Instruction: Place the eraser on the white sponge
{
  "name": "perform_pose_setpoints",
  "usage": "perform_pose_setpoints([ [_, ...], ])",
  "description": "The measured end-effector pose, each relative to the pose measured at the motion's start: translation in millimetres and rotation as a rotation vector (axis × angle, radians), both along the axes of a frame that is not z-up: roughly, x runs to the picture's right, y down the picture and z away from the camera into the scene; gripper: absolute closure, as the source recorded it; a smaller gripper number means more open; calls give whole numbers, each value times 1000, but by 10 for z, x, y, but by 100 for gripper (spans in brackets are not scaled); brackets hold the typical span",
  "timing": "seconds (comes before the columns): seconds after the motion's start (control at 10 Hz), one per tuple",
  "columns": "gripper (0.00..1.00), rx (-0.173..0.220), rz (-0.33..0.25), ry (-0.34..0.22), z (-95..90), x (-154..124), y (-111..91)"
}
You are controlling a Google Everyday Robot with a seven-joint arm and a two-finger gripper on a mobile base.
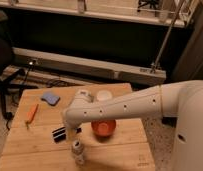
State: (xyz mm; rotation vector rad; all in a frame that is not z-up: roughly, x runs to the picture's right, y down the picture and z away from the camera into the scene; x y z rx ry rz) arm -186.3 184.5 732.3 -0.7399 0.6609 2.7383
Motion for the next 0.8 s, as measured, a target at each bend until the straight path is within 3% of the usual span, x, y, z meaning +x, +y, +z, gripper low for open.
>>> perform_pose_setpoints([
  [0.8, 20, -104, -99, -29, 480, 8, 199],
])
